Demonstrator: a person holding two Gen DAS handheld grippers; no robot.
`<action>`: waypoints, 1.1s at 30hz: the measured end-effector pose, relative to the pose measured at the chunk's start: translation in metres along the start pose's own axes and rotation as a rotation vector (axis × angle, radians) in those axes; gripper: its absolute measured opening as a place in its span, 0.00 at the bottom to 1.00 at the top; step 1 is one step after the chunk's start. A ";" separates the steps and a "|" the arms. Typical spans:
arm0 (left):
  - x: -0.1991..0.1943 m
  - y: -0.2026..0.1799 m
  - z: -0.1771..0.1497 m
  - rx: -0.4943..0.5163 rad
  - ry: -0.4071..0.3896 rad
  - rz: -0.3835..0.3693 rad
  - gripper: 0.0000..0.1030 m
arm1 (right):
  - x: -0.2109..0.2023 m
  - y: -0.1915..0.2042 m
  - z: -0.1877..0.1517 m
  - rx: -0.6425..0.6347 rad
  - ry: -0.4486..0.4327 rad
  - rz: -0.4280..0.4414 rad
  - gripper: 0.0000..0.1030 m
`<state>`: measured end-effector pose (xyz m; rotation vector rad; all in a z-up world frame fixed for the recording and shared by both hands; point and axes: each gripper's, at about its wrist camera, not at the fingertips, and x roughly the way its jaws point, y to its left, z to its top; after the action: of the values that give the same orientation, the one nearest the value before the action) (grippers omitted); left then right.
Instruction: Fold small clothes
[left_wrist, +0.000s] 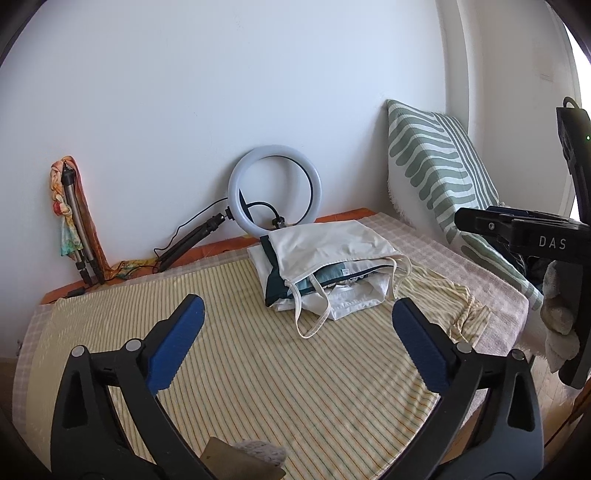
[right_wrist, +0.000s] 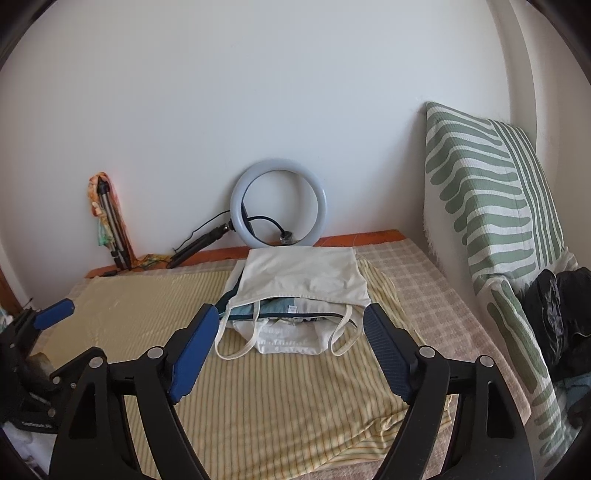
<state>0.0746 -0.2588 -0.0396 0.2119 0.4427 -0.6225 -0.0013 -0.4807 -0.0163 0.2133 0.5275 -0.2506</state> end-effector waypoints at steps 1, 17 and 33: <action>0.000 0.000 -0.002 -0.006 0.002 -0.002 1.00 | -0.001 0.000 -0.001 0.003 -0.001 -0.002 0.79; -0.005 0.002 -0.008 -0.013 0.007 0.001 1.00 | -0.001 -0.003 -0.015 0.011 0.004 -0.023 0.80; -0.010 0.003 -0.008 -0.012 -0.003 0.003 1.00 | -0.005 0.003 -0.015 -0.005 -0.003 -0.022 0.80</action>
<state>0.0669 -0.2487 -0.0417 0.2001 0.4426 -0.6173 -0.0112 -0.4727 -0.0261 0.2026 0.5274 -0.2716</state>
